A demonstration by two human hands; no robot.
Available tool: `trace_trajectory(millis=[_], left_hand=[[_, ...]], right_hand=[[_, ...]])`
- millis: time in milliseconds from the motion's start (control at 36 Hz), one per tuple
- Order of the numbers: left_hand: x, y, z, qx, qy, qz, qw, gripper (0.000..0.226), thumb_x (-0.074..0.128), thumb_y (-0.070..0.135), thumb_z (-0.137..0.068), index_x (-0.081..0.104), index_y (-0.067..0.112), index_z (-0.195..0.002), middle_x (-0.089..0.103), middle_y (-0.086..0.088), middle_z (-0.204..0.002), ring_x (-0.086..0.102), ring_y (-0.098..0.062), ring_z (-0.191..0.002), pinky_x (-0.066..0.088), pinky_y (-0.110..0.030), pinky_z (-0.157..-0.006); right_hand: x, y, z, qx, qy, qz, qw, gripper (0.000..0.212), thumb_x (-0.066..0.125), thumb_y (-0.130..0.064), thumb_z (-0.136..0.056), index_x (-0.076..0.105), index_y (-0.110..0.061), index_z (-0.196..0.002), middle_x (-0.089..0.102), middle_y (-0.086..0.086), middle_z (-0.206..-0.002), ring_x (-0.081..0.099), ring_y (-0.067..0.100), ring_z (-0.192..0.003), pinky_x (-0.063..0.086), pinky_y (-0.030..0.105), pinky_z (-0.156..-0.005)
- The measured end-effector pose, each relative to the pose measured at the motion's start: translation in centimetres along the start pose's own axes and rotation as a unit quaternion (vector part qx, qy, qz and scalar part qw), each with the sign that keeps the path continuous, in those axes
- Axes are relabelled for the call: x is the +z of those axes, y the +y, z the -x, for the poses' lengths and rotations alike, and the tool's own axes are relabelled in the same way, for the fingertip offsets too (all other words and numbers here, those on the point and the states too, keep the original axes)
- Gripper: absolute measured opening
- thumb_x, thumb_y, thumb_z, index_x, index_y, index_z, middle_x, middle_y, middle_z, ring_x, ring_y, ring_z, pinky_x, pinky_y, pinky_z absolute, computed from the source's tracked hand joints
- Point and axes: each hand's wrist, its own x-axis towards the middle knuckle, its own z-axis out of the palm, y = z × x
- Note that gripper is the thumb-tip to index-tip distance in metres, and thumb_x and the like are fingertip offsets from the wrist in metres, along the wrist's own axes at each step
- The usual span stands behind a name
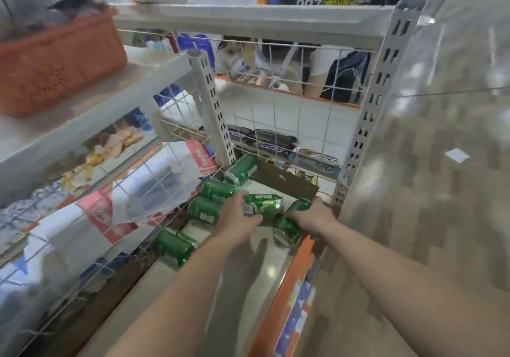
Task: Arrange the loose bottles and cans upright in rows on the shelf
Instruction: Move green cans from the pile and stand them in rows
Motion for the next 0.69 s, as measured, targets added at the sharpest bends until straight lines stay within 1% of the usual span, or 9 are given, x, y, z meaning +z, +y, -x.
trace_trajectory(millis=[83,194,250,306,389,444,556,639,694], left_hand=[[0.8,0.6,-0.8,0.024,0.012,-0.054,0.998,0.074,0.080,0.017,-0.083,0.043,0.031,-0.146,0.048,0.003,-0.146,0.052,-0.018,-0.125,0.049,-0.045,-0.106],[1.0,1.0,-1.2,0.086,0.025,-0.236,0.968,0.073,0.076,0.020,-0.085,0.042,0.030,-0.149,0.044,0.009,-0.151,0.037,-0.019,-0.140,0.034,-0.043,-0.119],[1.1,1.2,-1.5,0.103,0.024,-0.284,0.953,0.066,0.074,0.017,-0.086,0.046,0.031,-0.144,0.047,0.010,-0.145,0.039,-0.018,-0.134,0.034,-0.041,-0.114],[1.2,1.2,-2.1,0.108,0.032,-0.294,0.949,0.050,0.076,0.013,-0.082,0.053,0.030,-0.123,0.054,0.006,-0.130,0.046,-0.018,-0.116,0.041,-0.036,-0.100],[1.5,1.2,-2.6,0.105,0.025,-0.324,0.940,0.048,0.080,0.011,-0.076,0.045,0.024,-0.105,0.057,0.000,-0.113,0.052,-0.022,-0.099,0.048,-0.036,-0.085],[1.8,1.2,-2.8,0.107,0.023,-0.342,0.933,0.051,0.080,0.014,-0.075,0.042,0.023,-0.107,0.056,-0.001,-0.114,0.054,-0.025,-0.102,0.047,-0.036,-0.086],[2.2,0.7,-2.6,0.115,0.031,-0.385,0.915,0.062,0.081,0.038,-0.074,0.047,0.025,-0.124,0.049,-0.002,-0.130,0.047,-0.026,-0.120,0.042,-0.038,-0.099],[2.0,0.0,-1.7,0.078,0.055,-0.335,0.937,0.078,0.078,0.059,-0.071,0.050,0.022,-0.134,0.051,-0.003,-0.131,0.051,-0.027,-0.119,0.046,-0.041,-0.101],[1.4,-0.5,-1.1,0.048,0.077,-0.264,0.960,0.092,0.080,0.061,-0.066,0.045,0.022,-0.142,0.053,-0.002,-0.130,0.055,-0.025,-0.117,0.050,-0.042,-0.099]], right_hand=[[0.4,-0.1,-0.3,0.011,0.006,0.000,1.000,0.115,0.085,-0.059,-0.074,0.018,-0.014,-0.156,0.029,0.026,-0.159,0.064,0.038,-0.113,0.061,0.041,-0.086],[1.1,-0.1,-0.6,0.017,0.027,0.007,0.999,0.121,0.086,-0.059,-0.072,0.015,-0.010,-0.157,0.020,0.027,-0.161,0.051,0.044,-0.131,0.053,0.048,-0.105],[1.4,0.1,-1.0,0.007,0.037,-0.003,0.999,0.118,0.088,-0.056,-0.072,0.018,-0.009,-0.155,0.021,0.028,-0.160,0.046,0.045,-0.136,0.049,0.051,-0.109],[1.6,0.4,-1.2,-0.002,0.039,-0.025,0.999,0.113,0.090,-0.053,-0.068,0.026,-0.011,-0.150,0.031,0.026,-0.155,0.048,0.044,-0.133,0.051,0.052,-0.106],[1.4,1.0,-1.2,-0.015,0.035,-0.074,0.997,0.105,0.093,-0.052,-0.061,0.034,-0.015,-0.140,0.044,0.019,-0.142,0.057,0.037,-0.120,0.057,0.050,-0.097],[1.2,1.1,-0.8,-0.041,0.039,-0.091,0.994,0.102,0.093,-0.045,-0.062,0.036,-0.016,-0.141,0.045,0.013,-0.137,0.057,0.033,-0.116,0.057,0.049,-0.098],[1.1,1.1,0.0,-0.117,0.055,-0.071,0.989,0.109,0.090,-0.036,-0.062,0.031,-0.019,-0.152,0.036,0.005,-0.142,0.048,0.030,-0.130,0.046,0.051,-0.112],[1.2,1.2,0.4,-0.156,0.057,-0.053,0.985,0.103,0.085,-0.035,-0.060,0.036,-0.021,-0.149,0.036,-0.002,-0.132,0.046,0.029,-0.130,0.041,0.052,-0.116],[1.4,1.6,0.3,-0.166,0.061,-0.058,0.983,0.092,0.085,-0.031,-0.059,0.041,-0.023,-0.140,0.036,-0.005,-0.123,0.047,0.028,-0.125,0.042,0.052,-0.114]])
